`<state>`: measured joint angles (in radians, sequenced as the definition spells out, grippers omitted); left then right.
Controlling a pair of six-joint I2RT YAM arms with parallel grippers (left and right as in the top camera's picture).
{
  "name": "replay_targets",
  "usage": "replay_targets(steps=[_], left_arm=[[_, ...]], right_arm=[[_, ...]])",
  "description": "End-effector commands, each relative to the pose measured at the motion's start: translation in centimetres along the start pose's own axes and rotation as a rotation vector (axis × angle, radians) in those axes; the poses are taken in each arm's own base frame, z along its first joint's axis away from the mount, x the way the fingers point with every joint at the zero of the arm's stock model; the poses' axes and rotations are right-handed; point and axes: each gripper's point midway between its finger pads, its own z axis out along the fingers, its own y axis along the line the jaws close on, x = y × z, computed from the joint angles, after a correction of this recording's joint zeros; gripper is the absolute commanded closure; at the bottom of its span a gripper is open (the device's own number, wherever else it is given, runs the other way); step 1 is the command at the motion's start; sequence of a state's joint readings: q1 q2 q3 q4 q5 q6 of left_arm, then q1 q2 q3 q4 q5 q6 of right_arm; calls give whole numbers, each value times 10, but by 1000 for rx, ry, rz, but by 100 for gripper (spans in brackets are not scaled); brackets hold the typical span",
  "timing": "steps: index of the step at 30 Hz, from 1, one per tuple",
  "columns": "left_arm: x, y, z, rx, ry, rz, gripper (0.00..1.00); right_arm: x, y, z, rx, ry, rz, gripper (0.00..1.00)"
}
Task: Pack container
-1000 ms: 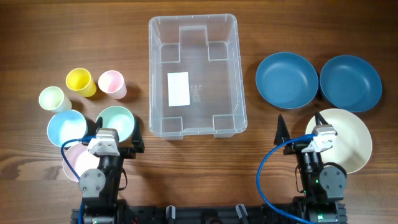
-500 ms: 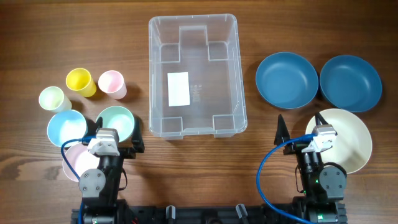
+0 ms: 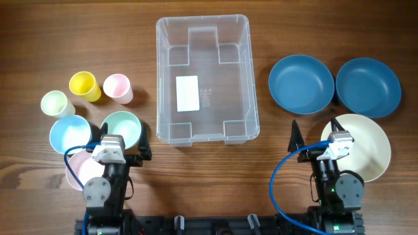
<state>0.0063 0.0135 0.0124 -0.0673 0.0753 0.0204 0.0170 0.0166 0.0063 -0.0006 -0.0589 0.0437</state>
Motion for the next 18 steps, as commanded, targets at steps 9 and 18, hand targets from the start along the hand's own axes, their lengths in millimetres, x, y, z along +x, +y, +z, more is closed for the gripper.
replay_targets(steps=[9,18], left_arm=[[3,0,0,-2,3,-6,0],[3,1,0,-10,3,-6,0]], right_arm=[[0,-2,0,10,-1,11,0],[0,-1,0,7,-1,12,0]])
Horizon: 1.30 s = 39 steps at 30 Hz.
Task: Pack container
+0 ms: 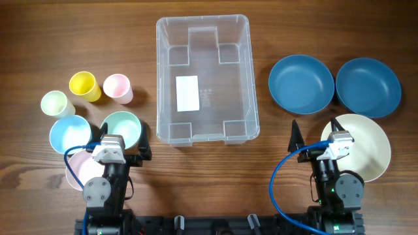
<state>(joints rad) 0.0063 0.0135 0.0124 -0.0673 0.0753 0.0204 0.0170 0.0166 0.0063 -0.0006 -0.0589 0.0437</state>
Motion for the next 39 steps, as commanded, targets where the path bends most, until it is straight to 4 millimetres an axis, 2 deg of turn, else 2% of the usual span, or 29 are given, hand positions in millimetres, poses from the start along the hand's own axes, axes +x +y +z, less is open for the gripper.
replay_targets(steps=[1,8,16,21,25,31,35,38,39], left_arm=[[3,1,0,-9,3,-6,0],[3,1,0,-5,4,-18,0],[2,1,1,-9,24,-218,0],[-18,0,0,-22,110,-223,0],[-44,-1,9,-40,218,-230,0],[-52,-1,27,-76,488,-246,0],[-53,-11,31,-45,658,-274,0],[-50,-22,32,8,721,-301,0],[-48,-23,31,15,728,-305,0]], right_arm=[[0,0,0,1,-1,12,0],[2,0,1,3,9,44,0],[18,-1,5,22,110,255,0],[-5,-6,11,69,186,286,0],[-31,-6,24,100,313,309,0],[-49,-5,46,125,595,258,0],[-47,5,54,70,799,218,0],[-34,24,59,-45,884,246,0],[-29,25,61,-42,901,258,1]])
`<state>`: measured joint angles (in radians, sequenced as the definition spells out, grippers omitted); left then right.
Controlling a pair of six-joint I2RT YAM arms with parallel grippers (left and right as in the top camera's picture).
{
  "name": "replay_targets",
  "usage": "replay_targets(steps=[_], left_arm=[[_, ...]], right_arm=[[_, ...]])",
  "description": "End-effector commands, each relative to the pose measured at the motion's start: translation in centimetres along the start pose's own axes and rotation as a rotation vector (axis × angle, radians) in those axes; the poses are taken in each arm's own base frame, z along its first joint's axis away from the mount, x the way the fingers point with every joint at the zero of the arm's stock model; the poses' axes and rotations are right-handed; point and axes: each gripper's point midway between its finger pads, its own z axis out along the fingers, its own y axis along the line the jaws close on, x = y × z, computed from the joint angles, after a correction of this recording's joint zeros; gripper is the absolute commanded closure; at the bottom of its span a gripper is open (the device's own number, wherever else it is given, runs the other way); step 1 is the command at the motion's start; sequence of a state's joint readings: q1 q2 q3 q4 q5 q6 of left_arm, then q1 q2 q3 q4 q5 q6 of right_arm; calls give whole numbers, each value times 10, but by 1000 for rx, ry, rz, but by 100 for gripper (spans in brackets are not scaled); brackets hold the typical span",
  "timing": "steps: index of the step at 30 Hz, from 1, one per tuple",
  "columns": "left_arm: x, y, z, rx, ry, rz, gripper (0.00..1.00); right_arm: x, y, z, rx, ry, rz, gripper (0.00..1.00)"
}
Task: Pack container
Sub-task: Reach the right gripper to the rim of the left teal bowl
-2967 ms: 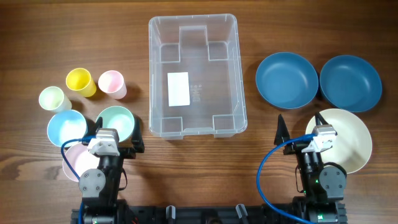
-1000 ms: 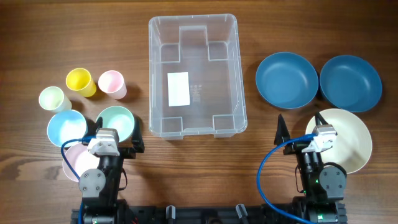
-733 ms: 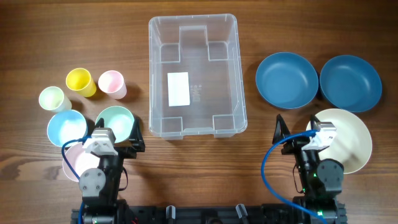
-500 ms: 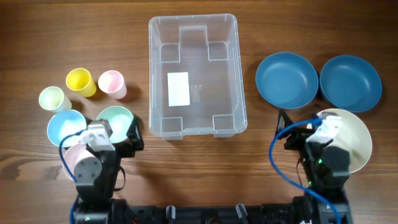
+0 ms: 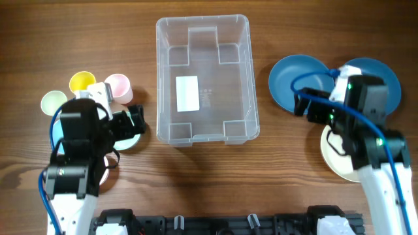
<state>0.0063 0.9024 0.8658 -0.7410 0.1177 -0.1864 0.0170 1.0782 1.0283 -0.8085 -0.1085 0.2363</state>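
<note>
The clear plastic container (image 5: 202,78) stands empty at the back centre. My left gripper (image 5: 135,121) hangs open over the mint green bowl (image 5: 132,140), its fingers pointing right. The left arm hides most of the light blue bowl (image 5: 55,134). Yellow (image 5: 81,81), pink (image 5: 119,85) and pale green (image 5: 51,102) cups stand behind it. My right gripper (image 5: 300,104) points left over the near edge of the left blue bowl (image 5: 290,78); its jaws are too dark to read. A second blue bowl (image 5: 382,75) and a cream plate (image 5: 339,160) lie partly under the right arm.
Bare wooden table lies between the container and the dishes on either side. The arm bases stand along the front edge. A blue cable (image 5: 313,78) loops over the right arm above the blue bowls.
Both arms have left their folded rest poses at the front edge. The left gripper now hangs over the mint bowl and the right gripper over the left blue bowl. No dish has moved.
At both earlier moments the arms sat folded at the front edge with their fingers spread, and all dishes lay around the empty container. Now both arms are stretched out over the dishes, and the container is still empty.
</note>
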Motion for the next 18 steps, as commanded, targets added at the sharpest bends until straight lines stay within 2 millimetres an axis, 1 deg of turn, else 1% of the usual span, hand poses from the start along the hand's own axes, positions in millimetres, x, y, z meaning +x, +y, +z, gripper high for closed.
replay_targets(steps=[1,3,5,6,7,10,13,15,18], left_arm=[[-2,-18,-2,85,35,-8,0],[-2,-17,-2,85,34,-11,0],[-1,-17,-1,80,44,-63,0],[0,-16,1,78,50,-73,0],[2,-14,5,65,66,-96,0],[7,-11,16,51,109,-103,0],[13,-8,26,38,151,-109,0],[17,-6,33,29,176,-113,0],[20,-4,38,16,194,-116,0]], right_arm=[[6,14,15,-77,81,18,1],[9,-6,27,46,104,267,2],[20,-30,42,203,127,514,3],[24,-35,48,236,138,567,3],[33,-39,62,274,180,632,2],[53,-47,87,343,266,706,0],[68,-53,107,398,320,766,3],[74,-55,118,422,338,799,6],[77,-57,127,437,339,839,8]])
